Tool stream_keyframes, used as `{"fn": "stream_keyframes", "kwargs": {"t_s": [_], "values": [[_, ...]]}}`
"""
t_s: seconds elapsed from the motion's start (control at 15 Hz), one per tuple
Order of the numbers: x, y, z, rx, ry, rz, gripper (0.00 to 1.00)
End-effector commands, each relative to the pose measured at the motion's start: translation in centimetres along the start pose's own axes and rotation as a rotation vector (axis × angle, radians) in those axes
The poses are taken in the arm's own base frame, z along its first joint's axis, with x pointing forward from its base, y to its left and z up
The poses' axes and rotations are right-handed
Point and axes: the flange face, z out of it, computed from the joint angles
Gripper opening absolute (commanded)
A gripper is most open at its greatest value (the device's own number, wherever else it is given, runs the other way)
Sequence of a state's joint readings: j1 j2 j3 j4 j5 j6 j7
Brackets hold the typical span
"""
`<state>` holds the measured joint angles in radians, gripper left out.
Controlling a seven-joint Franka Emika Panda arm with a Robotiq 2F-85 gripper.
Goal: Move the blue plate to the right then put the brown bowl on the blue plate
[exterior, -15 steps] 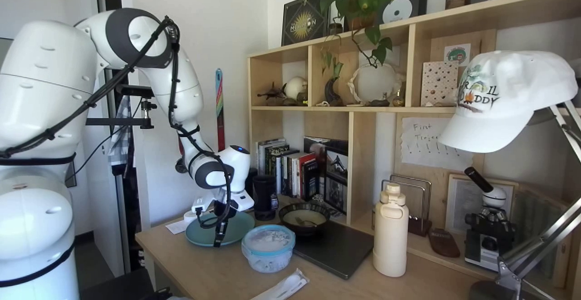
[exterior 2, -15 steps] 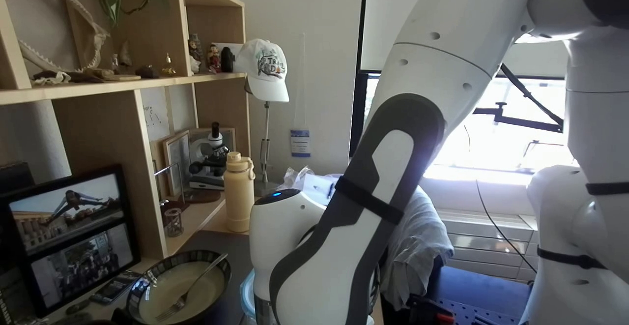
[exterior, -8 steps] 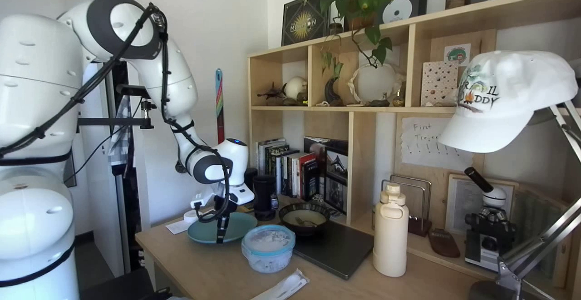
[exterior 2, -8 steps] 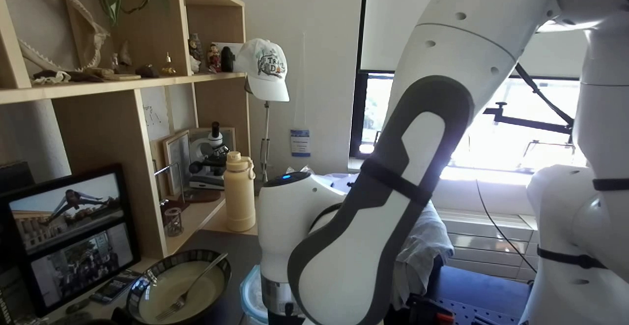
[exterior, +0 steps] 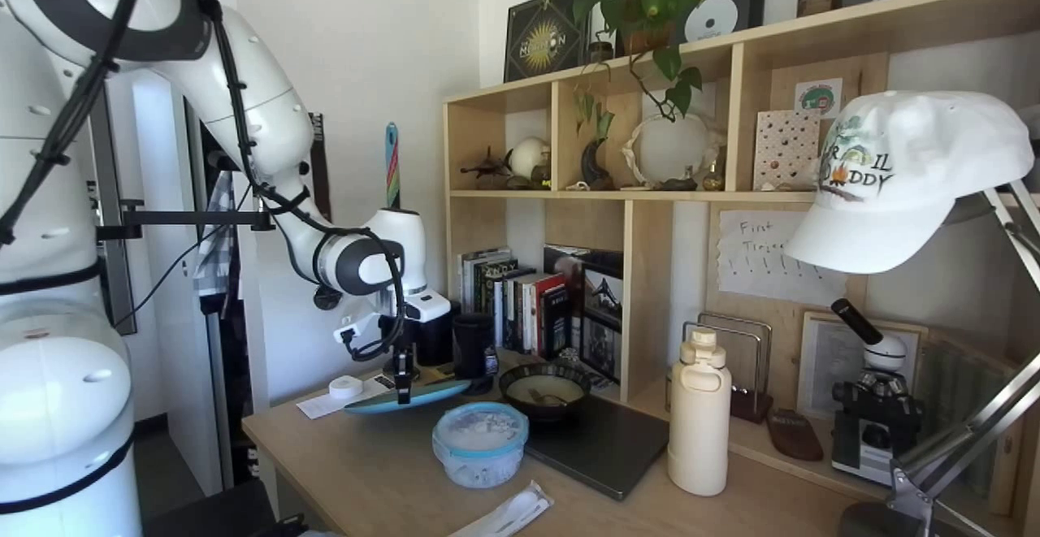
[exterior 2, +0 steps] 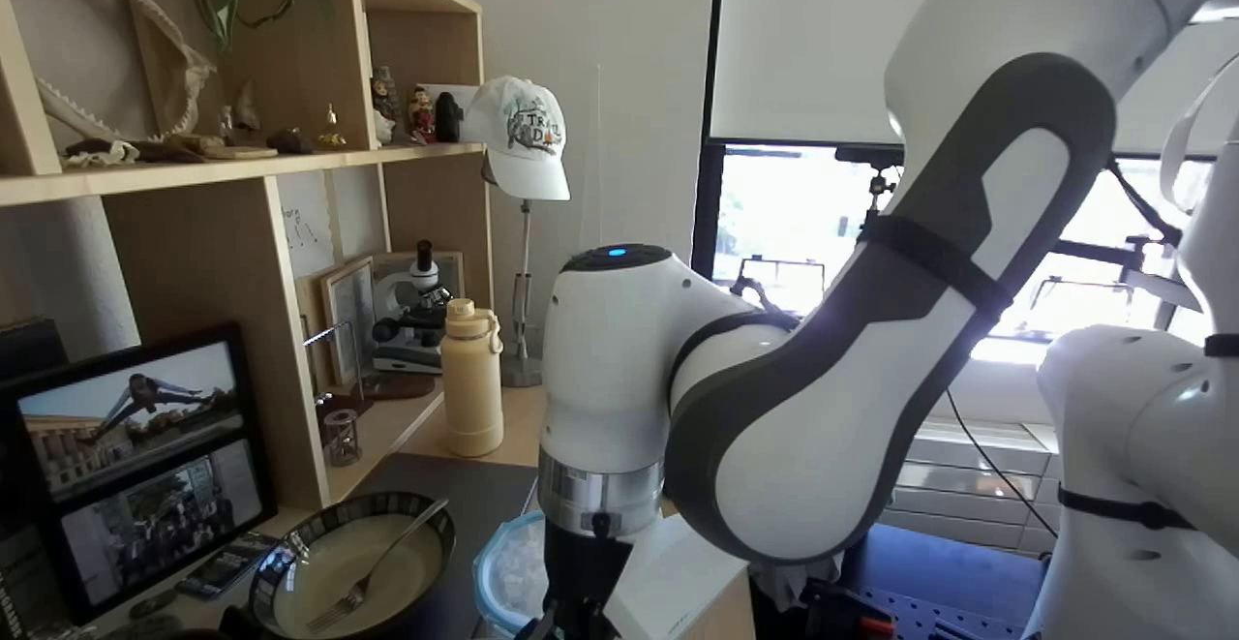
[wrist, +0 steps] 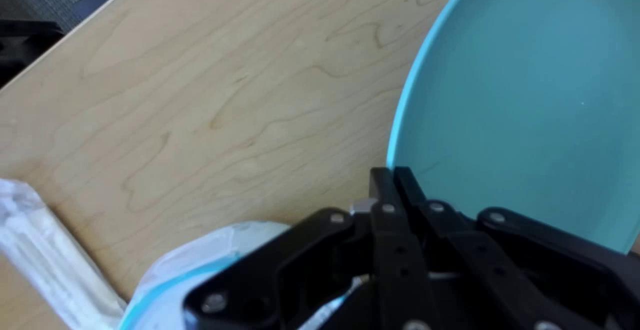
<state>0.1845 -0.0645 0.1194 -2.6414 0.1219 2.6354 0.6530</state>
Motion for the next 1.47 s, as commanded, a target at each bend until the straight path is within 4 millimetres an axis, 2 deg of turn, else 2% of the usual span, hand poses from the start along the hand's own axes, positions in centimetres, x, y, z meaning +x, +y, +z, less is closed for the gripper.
{"fn": "stream_keyframes", "kwargs": {"t_s": [0.0,0.47,0.87,0.93,1.27,1.4], "values": [[-0.7,0.7,-3.6,-0.025,0.051,-0.028,0.04],[-1.9,3.6,-9.2,-0.046,0.113,-0.001,0.04],[-3.8,8.0,-12.2,-0.033,0.196,0.128,0.04],[-2.3,7.3,-13.9,-0.025,0.211,0.177,0.04],[-0.7,10.1,-16.0,0.033,0.275,0.403,0.04],[0.0,11.3,-16.2,0.037,0.281,0.503,0.04]]}}
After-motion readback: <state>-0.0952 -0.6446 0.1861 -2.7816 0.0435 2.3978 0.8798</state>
